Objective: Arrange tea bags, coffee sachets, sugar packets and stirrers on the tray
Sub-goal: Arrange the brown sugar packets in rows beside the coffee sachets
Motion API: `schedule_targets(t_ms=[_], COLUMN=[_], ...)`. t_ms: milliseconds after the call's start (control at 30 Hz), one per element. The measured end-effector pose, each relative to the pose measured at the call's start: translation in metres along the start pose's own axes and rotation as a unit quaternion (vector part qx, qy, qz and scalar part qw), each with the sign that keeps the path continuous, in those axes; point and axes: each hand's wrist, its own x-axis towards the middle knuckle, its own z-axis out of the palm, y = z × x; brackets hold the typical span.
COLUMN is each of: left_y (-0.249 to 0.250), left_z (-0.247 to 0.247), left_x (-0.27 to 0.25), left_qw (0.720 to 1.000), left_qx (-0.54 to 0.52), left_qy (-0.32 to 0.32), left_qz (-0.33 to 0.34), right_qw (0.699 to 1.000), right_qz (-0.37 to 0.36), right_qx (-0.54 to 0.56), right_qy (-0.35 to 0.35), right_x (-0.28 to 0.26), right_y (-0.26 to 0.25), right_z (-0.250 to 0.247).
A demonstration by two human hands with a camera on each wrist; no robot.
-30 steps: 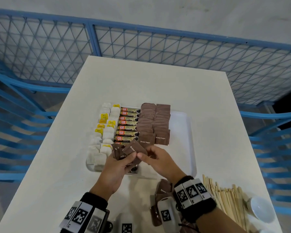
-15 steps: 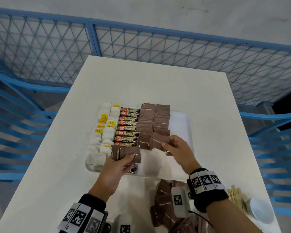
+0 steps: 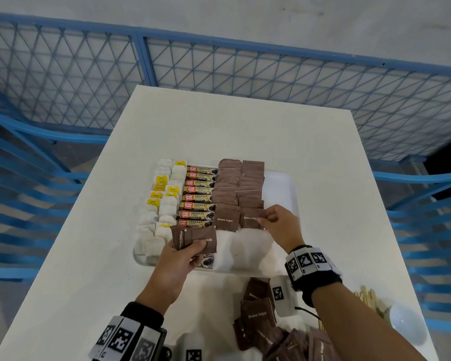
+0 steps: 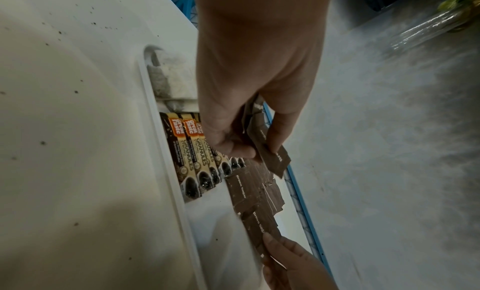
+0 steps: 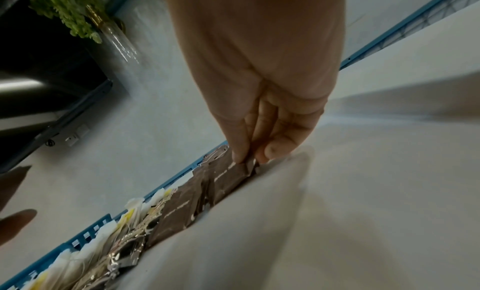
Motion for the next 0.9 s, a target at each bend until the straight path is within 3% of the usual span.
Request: schedule_targets(t_ms=[333,500,633,767,833,900], left_y=[0.000,0.001,0.000,0.001,0.002,0.004], left_z=[0.000,0.001,0.002,0.005,0.006,0.006], left_x=[0.001,0.002,0.001,-0.002,-0.004,-0.006], left_qw=[1.000,1.000,1.000,0.999,0.999,0.999], left_qx=[0.020,0.017,0.027,0.031,0.032,0.016], left_qy=[0.011,0.013,0.004,-0.015,-0.030,-0.030], left_qz=[0.000,0.000,0.004,0.011,0.013,0.005], right_qw=[0.999,0.984,0.987,0.978,0.974,0.979], right_qz=[-0.014,-0.135,-0.158,-0.121,-0.116,-0.120], right_qx=[-0.029,-0.068,-0.026,0.029,0.044,0.041], right_qy=[0.035,0.095,-0.031,-0.168,-0.187,-0.162], right_x=[0.003,-0.013,-0.042,-0.068,-0.074,-0.076], right_y=[0.004,-0.009,-0.037,-0.049,-0.047,-0.042], right_z=[0.008,0.015,0.018,0.025,0.032,0.035])
